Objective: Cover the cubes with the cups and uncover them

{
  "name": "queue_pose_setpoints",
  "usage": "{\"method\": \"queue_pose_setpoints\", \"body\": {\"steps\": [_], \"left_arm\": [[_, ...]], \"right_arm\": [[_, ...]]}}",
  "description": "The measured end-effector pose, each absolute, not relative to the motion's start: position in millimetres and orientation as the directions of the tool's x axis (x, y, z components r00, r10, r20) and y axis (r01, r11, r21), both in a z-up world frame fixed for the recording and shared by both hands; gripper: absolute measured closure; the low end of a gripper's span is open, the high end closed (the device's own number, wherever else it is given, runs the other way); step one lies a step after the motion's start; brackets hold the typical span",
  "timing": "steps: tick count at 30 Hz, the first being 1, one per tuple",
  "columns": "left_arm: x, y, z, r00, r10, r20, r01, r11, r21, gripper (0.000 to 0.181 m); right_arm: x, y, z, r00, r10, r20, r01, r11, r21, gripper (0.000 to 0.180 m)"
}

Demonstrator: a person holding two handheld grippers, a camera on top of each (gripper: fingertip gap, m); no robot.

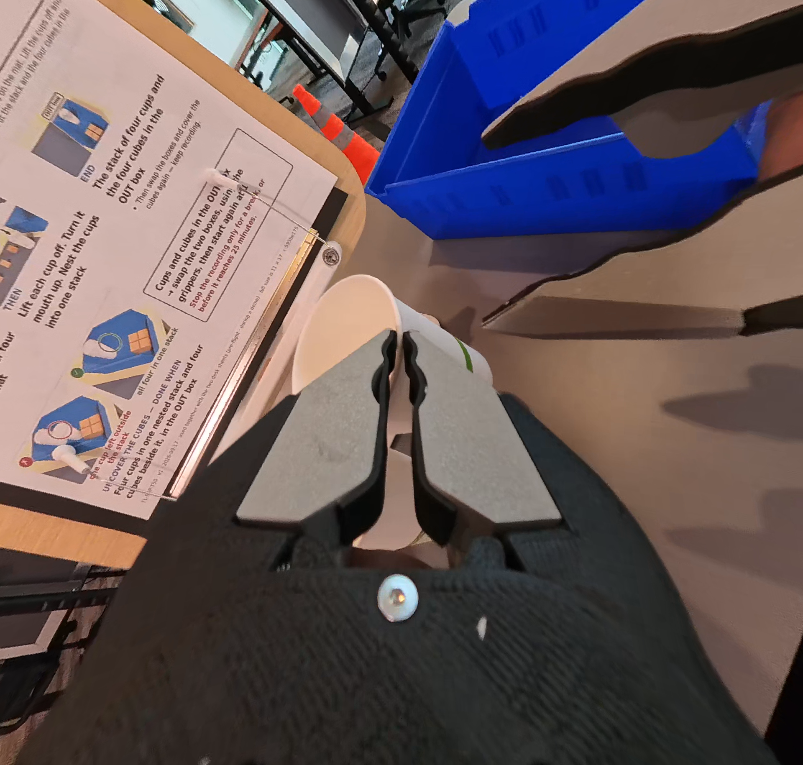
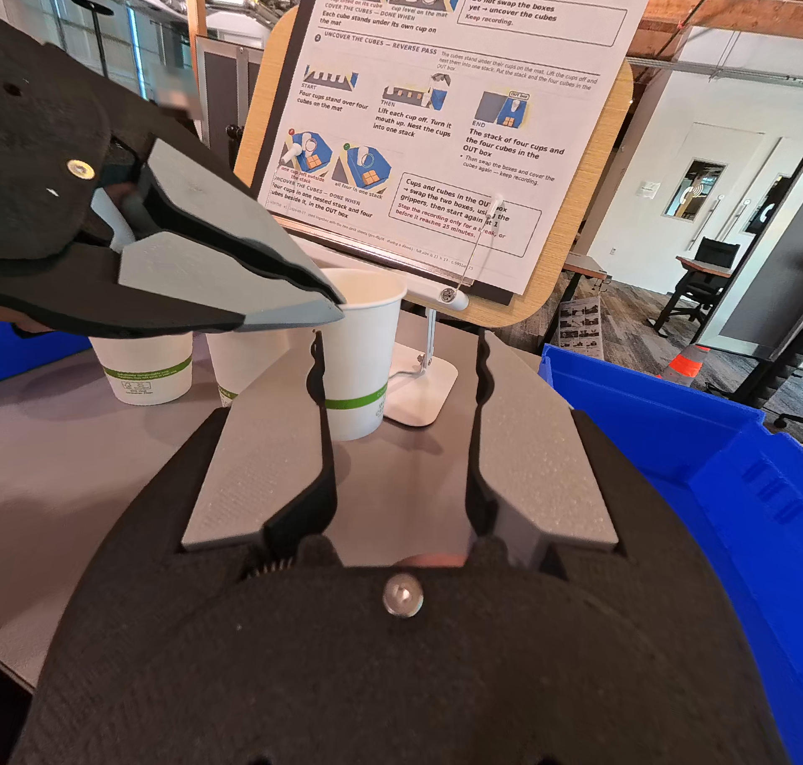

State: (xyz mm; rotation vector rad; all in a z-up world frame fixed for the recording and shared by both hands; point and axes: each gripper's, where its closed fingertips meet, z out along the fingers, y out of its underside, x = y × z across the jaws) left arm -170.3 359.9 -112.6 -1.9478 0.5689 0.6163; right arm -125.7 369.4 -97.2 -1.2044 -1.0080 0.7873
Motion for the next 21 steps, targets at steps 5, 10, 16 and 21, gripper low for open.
{"method": "queue_pose_setpoints", "body": {"steps": [5, 10, 16, 21], "left_arm": [[-168.3, 363.0, -124.5, 0.758, -0.156, -0.633, -0.628, -0.433, -0.646, 0.180], [-167.3, 364.6, -132.0, 0.756, -0.173, -0.631, -0.632, -0.446, -0.634, 0.180], [-168.1, 366.7, -141.0, 0.755, -0.186, -0.629, -0.632, -0.463, -0.622, 0.180], [-168.8, 366.8, -141.4, 0.756, -0.184, -0.629, -0.630, -0.465, -0.621, 0.180]], "right_arm": [[-126.5, 369.4, -98.4, 0.372, 0.906, 0.203, 0.031, 0.207, -0.978, 0.111], [-126.8, 369.5, -98.9, 0.371, 0.906, 0.203, 0.032, 0.205, -0.978, 0.111], [-126.8, 369.0, -98.9, 0.370, 0.906, 0.204, 0.032, 0.207, -0.978, 0.111], [-127.0, 368.7, -99.0, 0.370, 0.906, 0.205, 0.033, 0.208, -0.978, 0.111]]}}
